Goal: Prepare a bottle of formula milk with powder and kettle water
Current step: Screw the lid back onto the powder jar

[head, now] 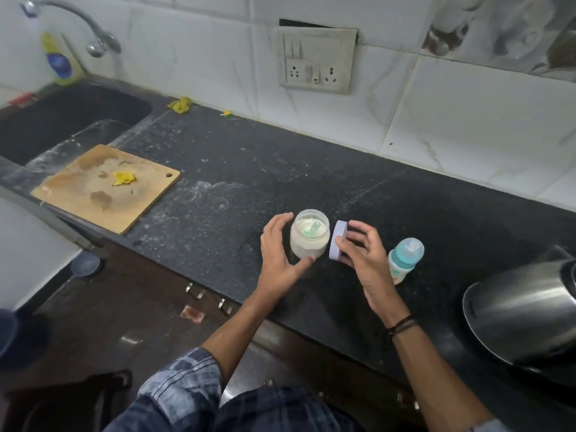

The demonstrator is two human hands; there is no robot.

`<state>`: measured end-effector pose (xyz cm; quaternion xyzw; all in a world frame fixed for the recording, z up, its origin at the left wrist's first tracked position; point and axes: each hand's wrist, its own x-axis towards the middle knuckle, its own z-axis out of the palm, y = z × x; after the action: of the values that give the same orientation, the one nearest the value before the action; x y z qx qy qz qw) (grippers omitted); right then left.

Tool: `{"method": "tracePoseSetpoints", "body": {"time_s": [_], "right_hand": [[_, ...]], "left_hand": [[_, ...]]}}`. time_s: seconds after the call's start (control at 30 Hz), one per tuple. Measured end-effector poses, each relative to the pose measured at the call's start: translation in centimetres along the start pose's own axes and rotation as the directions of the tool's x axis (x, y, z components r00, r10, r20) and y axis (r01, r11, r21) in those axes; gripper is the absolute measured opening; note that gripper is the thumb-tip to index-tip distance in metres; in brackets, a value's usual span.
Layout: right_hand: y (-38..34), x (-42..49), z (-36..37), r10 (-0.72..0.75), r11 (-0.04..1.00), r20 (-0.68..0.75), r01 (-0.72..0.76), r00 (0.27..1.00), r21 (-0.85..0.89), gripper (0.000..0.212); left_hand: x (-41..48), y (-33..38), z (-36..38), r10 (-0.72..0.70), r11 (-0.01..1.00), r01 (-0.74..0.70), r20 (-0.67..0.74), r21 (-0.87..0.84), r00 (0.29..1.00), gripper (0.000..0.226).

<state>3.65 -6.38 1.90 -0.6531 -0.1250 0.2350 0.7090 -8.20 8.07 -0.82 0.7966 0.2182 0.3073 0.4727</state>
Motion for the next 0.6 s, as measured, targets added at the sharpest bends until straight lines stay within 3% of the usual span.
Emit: {"method": "tracePoseSetpoints", "body": {"time_s": [0.1, 0.23, 0.6], "right_hand": [[-0.4, 0.9, 0.9, -0.115, 0.984, 0.03, 0.118, 0.993, -0.135, 0.047], [-0.9, 1.7, 1.8, -0.158, 0.948, 0.069, 0.171, 0.985, -0.268, 0.056], [-2.2, 4.0, 3.6, -0.17, 0.727, 0.214, 0.269, 0.962, -0.631, 0.061]], "left_hand": [[0.9, -0.5, -0.2, -0.096, 0.995, 0.097, 0.134, 0.005, 0.986, 0.1], [2.2, -1.0, 0.1, -0.183, 0.983, 0.176, 0.233, 0.051, 0.955, 0.113], [4.0, -1.6, 1.0, -0.235, 0.971, 0.241, 0.227, 0.001, 0.945, 0.098]]}}
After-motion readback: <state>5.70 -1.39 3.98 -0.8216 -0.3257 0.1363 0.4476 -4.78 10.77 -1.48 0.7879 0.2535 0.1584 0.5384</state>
